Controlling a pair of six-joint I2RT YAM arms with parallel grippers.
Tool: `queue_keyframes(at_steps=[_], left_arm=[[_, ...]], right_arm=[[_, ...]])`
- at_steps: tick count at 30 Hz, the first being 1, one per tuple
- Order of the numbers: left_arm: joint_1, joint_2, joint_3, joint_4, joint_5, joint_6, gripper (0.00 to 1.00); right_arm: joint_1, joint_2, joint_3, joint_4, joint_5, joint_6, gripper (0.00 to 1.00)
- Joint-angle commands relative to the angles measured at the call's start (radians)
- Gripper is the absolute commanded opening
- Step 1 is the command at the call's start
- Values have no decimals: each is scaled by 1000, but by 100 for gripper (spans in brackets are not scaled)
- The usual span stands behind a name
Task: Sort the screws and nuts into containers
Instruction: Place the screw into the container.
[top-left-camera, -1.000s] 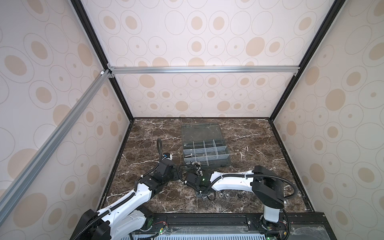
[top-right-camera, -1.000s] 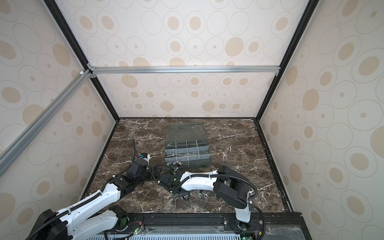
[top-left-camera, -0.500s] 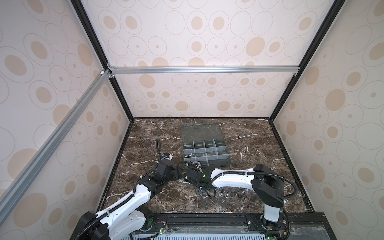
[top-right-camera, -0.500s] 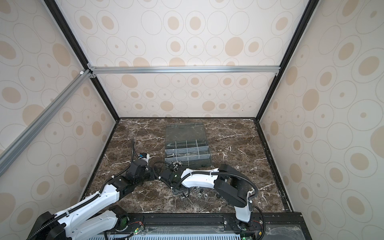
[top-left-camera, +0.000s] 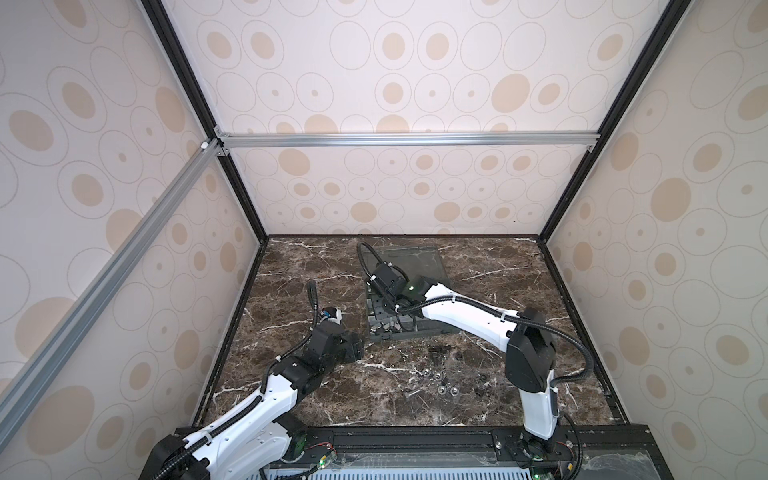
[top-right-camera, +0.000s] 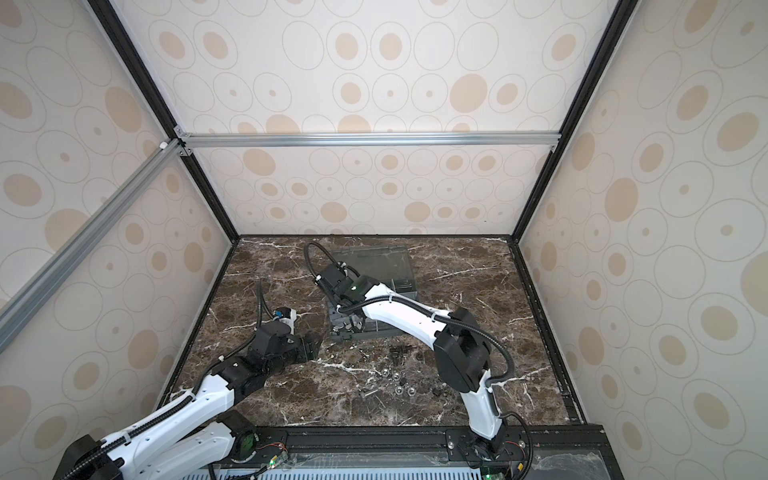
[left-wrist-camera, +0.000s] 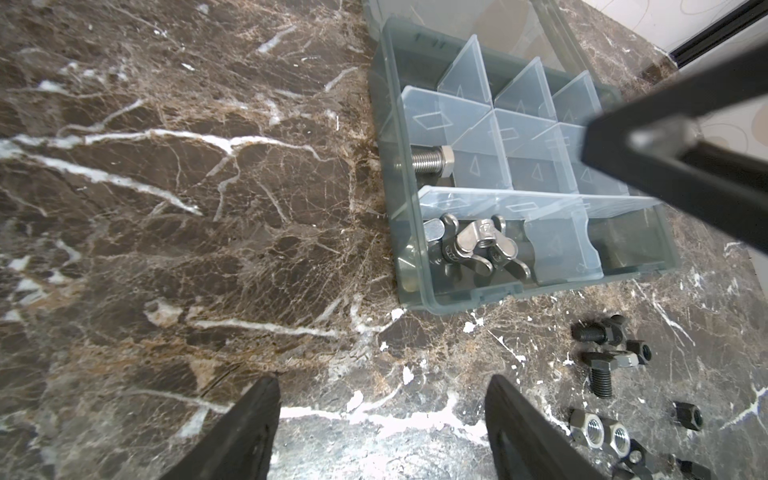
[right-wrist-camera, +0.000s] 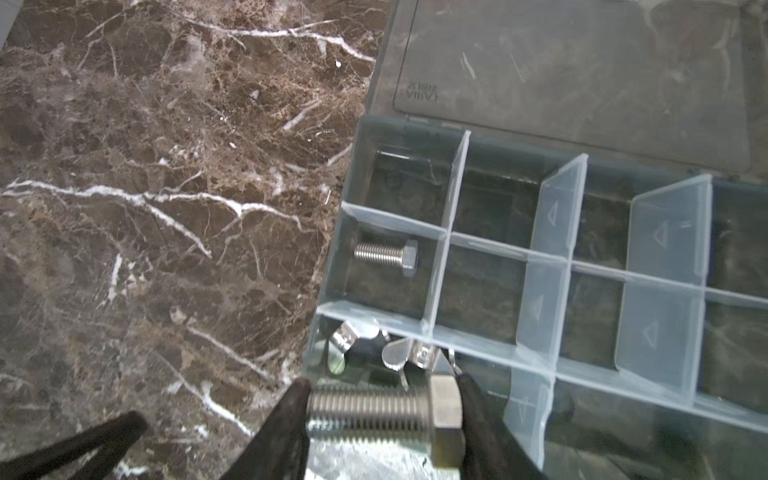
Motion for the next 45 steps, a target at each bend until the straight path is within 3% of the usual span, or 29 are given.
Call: queue_keyframes(at_steps=[1,11,18,26,45], left_arm=[[11,-18,-9,-11,11,-28,78],[11,-41,-30,-14,28,-44,78],[11,-54,-38,-17,28,-52,78],[11,-48,-40,-9,31,-55,78],[10,-27,-15,-22,73,-39,76]], right_arm=[[-10,84,76,-29,19,-30,48],[-32,194,153,-38,6,2,51],[-32,190,159,-37,-4,0,58],[-32,170,157,-44,-15,-8,59],[-32,-154,-182,41,-17,-31,59]])
